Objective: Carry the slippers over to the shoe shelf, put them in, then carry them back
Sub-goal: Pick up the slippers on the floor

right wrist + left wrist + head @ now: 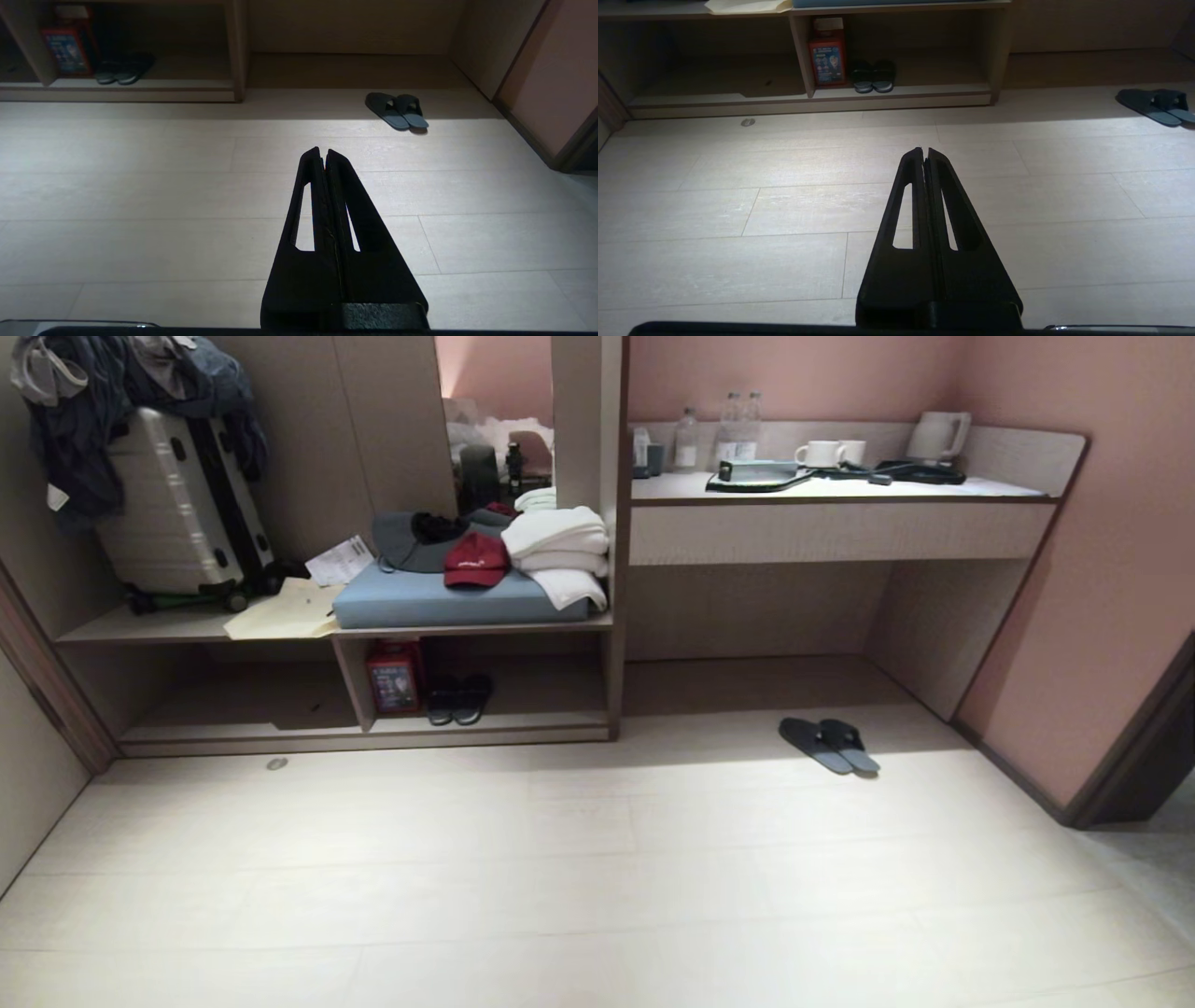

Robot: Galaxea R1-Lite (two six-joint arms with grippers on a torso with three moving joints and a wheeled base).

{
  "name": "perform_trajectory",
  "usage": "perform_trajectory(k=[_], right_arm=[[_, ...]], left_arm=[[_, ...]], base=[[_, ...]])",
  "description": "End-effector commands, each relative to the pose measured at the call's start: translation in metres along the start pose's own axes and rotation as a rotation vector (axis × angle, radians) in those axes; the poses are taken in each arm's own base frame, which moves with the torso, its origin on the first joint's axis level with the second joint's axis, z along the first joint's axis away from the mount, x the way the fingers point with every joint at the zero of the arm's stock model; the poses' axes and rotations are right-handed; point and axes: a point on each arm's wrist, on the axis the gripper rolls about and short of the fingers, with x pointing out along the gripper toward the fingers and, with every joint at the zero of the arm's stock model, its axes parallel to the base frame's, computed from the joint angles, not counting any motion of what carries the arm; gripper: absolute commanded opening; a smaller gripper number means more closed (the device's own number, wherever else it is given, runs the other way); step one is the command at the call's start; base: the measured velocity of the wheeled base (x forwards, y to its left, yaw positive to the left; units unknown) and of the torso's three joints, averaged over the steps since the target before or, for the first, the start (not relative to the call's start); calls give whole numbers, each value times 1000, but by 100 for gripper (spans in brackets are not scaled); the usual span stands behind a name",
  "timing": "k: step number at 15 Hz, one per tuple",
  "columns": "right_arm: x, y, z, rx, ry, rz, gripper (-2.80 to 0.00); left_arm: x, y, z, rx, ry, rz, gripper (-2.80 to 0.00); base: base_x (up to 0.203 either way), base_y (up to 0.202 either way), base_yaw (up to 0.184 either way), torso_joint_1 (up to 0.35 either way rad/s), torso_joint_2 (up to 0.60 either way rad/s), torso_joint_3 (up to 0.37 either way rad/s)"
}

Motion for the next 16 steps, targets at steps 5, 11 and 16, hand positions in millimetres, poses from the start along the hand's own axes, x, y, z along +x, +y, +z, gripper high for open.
perform_trajectory(k=[5,11,16], right_arm=[[0,0,0,0,1,0,-280],[0,0,0,0,0,0,-280],[0,0,0,0,1,0,-280]], left_arm=[[0,0,0,0,1,0,-280],[0,0,0,0,1,0,-280],[0,0,0,0,0,0,-280]], base=[[198,0,-2,3,0,3],[196,0,0,3,2,2],[198,0,-2,2,1,2]])
